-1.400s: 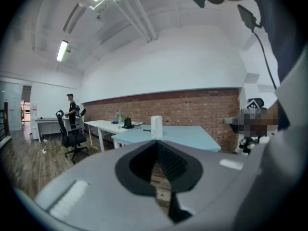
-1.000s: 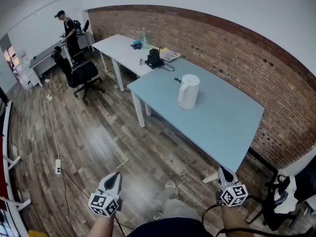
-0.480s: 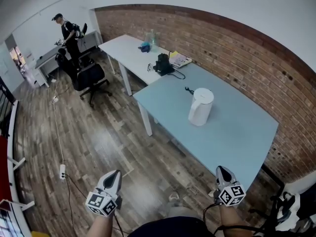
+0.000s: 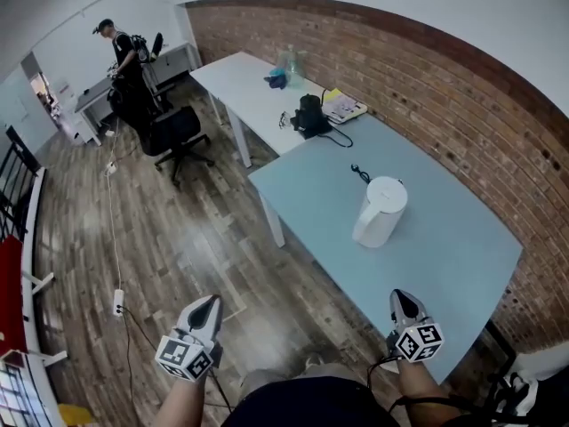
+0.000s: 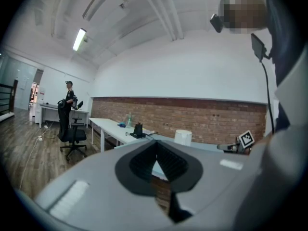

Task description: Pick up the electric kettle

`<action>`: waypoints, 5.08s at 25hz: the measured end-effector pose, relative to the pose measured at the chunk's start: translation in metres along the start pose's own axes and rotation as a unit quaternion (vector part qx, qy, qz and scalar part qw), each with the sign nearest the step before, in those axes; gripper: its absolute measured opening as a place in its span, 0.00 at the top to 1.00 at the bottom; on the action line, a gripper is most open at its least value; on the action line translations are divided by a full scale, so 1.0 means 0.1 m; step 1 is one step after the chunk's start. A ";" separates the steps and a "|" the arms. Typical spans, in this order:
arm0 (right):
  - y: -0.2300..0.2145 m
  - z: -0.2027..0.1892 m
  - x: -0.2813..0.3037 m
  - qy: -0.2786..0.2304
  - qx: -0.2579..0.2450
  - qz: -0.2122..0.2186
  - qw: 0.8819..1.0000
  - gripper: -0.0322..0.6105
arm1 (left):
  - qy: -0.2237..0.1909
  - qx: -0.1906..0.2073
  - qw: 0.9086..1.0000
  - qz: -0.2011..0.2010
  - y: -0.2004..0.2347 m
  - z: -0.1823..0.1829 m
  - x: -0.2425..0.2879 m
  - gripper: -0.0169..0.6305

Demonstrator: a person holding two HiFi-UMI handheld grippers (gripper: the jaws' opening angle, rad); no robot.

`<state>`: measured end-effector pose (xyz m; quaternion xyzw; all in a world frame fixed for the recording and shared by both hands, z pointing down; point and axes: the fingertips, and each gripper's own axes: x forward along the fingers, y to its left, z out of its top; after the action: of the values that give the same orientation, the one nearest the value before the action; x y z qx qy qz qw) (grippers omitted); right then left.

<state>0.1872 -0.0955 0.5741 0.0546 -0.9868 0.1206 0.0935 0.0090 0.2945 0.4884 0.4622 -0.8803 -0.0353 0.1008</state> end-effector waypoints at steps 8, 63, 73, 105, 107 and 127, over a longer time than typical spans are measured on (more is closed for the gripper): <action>0.08 0.05 0.52 0.015 0.001 0.028 0.999 0.95 | 0.023 0.005 1.000 0.010 0.25 0.04 0.36 0.97; -0.24 0.15 0.89 -0.053 0.124 -0.349 0.928 0.95 | 0.078 0.128 0.910 -0.386 0.19 0.42 4.25 0.97; -0.83 0.27 1.16 -0.077 0.140 -0.326 0.932 0.95 | 0.080 0.113 0.923 -0.360 0.04 0.61 4.51 0.97; -0.23 0.72 0.91 -0.170 0.074 -0.548 0.816 0.95 | 0.081 0.130 0.776 -0.612 -0.56 0.66 5.31 0.97; -0.11 0.80 1.02 -0.171 0.062 -0.549 0.816 0.95 | 0.091 0.129 0.766 -0.623 -0.53 0.58 5.32 0.97; 0.30 0.98 1.37 -0.190 0.053 -0.492 0.848 0.87 | 0.130 0.129 0.766 -0.617 -0.46 0.43 5.08 0.97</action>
<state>0.0331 -0.1031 0.5006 0.5593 -0.8216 0.0978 -0.0515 -0.2442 -0.1502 0.5128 0.9142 -0.3806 0.0842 0.1105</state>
